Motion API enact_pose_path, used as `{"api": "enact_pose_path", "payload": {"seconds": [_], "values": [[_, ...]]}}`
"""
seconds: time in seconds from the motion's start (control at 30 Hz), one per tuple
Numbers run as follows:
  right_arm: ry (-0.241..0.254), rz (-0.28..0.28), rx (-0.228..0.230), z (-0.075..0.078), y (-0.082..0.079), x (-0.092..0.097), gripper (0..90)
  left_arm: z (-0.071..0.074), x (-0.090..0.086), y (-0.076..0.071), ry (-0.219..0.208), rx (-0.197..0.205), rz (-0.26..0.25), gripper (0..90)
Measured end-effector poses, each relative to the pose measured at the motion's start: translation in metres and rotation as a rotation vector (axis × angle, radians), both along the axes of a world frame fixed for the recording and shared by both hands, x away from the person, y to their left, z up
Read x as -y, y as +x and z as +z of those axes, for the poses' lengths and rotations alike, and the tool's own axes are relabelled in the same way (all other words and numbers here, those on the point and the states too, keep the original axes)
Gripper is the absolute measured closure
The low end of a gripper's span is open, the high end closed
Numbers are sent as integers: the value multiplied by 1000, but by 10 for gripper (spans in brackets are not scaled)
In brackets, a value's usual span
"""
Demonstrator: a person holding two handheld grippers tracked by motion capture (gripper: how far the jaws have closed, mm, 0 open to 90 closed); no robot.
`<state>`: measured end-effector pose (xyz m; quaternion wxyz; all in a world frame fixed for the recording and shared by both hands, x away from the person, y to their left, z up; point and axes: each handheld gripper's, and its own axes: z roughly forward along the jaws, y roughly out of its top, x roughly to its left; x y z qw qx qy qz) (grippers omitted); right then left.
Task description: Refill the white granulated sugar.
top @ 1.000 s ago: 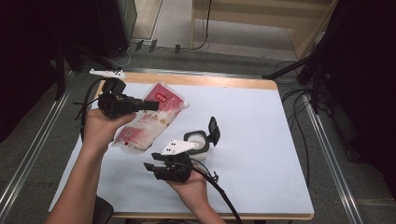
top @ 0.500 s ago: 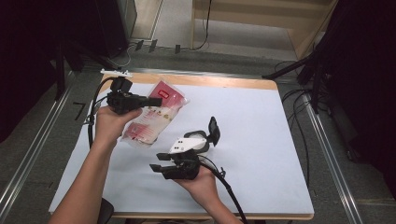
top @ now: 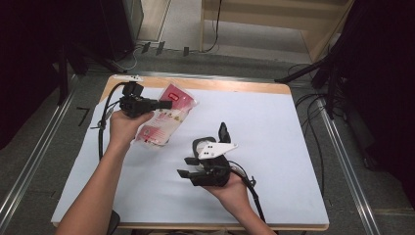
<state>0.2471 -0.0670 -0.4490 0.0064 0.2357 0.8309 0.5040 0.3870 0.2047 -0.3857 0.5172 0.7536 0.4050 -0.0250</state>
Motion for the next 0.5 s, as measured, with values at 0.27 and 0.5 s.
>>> {"api": "enact_pose_path", "payload": {"seconds": [0.27, 0.5], "values": [[44, 17, -24, -3, -6, 29, 531, -15, 8, 7, 8, 23, 2, 900], [45, -38, -36, -14, -11, 54, 542, -26, 2, 9, -41, 19, 23, 900]]}}
